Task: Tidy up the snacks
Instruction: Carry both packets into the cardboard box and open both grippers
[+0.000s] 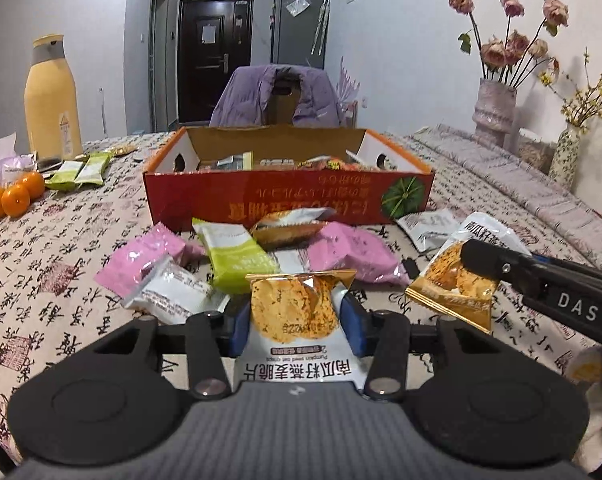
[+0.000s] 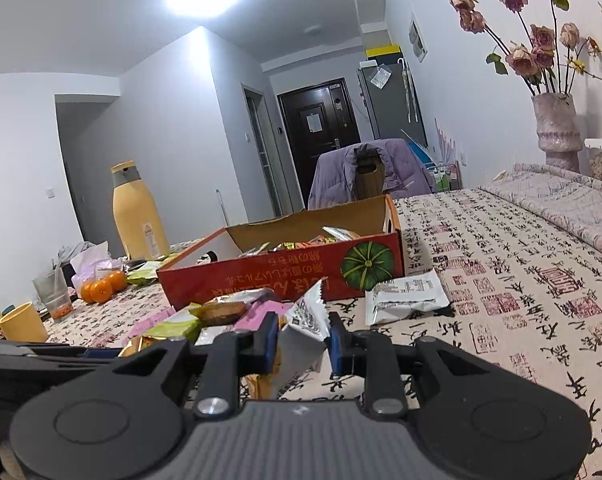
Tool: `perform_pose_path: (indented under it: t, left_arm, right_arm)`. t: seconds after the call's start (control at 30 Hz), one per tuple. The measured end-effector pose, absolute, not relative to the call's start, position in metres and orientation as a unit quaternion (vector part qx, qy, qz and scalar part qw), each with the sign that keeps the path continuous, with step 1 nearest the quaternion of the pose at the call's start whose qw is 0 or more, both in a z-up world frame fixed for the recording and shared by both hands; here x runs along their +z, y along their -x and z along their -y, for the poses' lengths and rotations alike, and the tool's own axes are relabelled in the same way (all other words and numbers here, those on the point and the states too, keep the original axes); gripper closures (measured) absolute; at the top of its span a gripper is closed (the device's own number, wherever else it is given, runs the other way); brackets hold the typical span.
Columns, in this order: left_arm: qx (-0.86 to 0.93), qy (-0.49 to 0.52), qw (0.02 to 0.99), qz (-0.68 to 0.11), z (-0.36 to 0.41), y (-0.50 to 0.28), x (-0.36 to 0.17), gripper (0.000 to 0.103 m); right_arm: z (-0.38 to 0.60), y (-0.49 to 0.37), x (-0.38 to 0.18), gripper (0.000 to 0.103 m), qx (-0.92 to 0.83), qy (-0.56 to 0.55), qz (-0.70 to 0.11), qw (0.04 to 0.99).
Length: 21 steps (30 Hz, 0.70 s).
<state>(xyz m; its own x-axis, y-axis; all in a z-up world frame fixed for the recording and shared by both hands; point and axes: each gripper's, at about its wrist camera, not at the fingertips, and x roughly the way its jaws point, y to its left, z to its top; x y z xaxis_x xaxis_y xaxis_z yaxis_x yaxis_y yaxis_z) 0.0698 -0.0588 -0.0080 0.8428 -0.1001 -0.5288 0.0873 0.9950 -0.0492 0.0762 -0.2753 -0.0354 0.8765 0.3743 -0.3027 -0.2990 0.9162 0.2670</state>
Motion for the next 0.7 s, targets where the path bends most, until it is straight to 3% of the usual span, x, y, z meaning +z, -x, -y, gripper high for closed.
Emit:
perform_pose_path:
  t: [0.7]
  left_arm:
    - [-0.053,0.018,0.977,-0.206,0.044,-0.096,0.043,0.057]
  right_arm:
    - [0.262,-0.102,-0.001,0.079,0.18,-0.098,-0.141,0.969]
